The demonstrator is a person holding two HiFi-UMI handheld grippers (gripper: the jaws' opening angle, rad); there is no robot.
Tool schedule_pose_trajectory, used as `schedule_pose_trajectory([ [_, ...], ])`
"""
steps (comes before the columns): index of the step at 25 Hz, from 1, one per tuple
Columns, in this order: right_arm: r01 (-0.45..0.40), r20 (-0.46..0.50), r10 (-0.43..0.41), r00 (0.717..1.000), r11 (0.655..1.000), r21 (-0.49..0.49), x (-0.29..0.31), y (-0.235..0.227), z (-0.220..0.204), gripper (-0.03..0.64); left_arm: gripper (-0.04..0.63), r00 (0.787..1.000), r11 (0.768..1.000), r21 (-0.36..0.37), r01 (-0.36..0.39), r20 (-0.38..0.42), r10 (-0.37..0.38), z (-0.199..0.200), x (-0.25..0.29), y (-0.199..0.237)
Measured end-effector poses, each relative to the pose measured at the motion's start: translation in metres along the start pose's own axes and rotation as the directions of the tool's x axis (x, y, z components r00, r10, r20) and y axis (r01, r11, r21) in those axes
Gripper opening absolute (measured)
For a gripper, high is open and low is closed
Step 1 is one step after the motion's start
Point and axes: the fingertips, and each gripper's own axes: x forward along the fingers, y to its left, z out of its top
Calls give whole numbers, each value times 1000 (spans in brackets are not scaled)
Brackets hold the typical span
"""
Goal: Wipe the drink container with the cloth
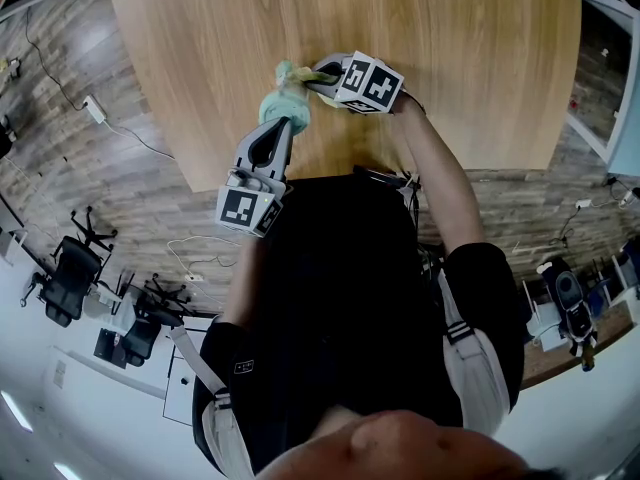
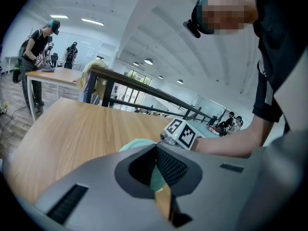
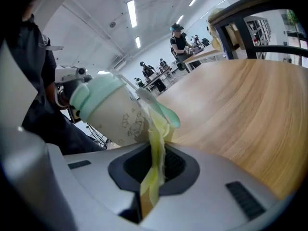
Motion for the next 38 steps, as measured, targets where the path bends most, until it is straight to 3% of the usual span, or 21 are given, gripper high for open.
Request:
schedule_pose_trajectory([
  [4, -45, 86, 47, 995, 999, -19, -23, 17, 33, 43, 23, 1000, 1000, 4, 7, 3, -7, 0, 0, 1],
  [11, -117, 149, 125, 981, 991, -61, -54, 39, 77, 43, 23, 1000, 1000, -8, 10, 8, -10, 0, 0, 1],
  [21, -210, 243, 184, 952, 974, 83, -39, 21, 80, 43, 23, 1000, 1000, -8, 13, 5, -13, -1, 0, 2],
  [38, -198, 138, 173, 975, 959, 203, 9, -15, 44, 43, 23, 1000, 1000, -19, 10, -13, -10, -1, -2, 2],
])
